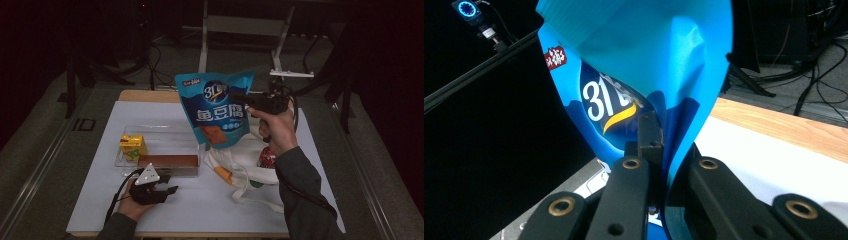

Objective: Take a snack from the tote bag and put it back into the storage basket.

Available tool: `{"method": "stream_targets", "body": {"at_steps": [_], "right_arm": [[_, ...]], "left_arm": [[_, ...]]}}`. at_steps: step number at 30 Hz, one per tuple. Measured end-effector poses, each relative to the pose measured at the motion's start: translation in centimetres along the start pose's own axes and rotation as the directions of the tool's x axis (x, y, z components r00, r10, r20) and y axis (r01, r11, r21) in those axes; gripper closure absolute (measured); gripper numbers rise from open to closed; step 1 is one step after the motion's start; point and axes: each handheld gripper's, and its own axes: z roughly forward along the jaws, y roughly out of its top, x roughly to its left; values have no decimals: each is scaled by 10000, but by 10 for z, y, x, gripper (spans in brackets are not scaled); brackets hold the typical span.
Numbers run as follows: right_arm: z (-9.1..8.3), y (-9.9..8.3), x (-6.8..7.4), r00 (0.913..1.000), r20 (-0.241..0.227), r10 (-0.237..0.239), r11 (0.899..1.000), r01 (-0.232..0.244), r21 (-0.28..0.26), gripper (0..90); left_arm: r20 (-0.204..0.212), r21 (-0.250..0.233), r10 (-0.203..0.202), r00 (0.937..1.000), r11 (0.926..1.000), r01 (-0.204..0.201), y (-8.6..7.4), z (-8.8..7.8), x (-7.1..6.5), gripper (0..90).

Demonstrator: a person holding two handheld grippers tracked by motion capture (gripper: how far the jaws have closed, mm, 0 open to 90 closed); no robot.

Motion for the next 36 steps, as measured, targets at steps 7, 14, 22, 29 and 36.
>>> {"method": "stream_targets", "body": {"at_steps": [7,14,22,29,36], "right_arm": [[15,0,9,9997,-190,-140,9997,143,180,897],[28,-1,15,9992,-368,-126,9996,135,239,896],[46,0,23,9983,-582,-58,9995,76,319,896],[66,0,27,9975,-692,123,9992,-97,381,896],[85,-3,32,9959,-890,185,9991,-150,393,896]], "left_arm": [[1,-21,12,10000,10000,-12,0,0,-1,490],[8,-20,15,10000,10000,-15,0,0,0,490],[21,-35,28,10000,10000,-28,0,0,-1,491],[12,-32,51,10000,10000,-51,0,0,-1,489],[9,-40,75,10000,10000,-75,0,0,-1,486]]}}
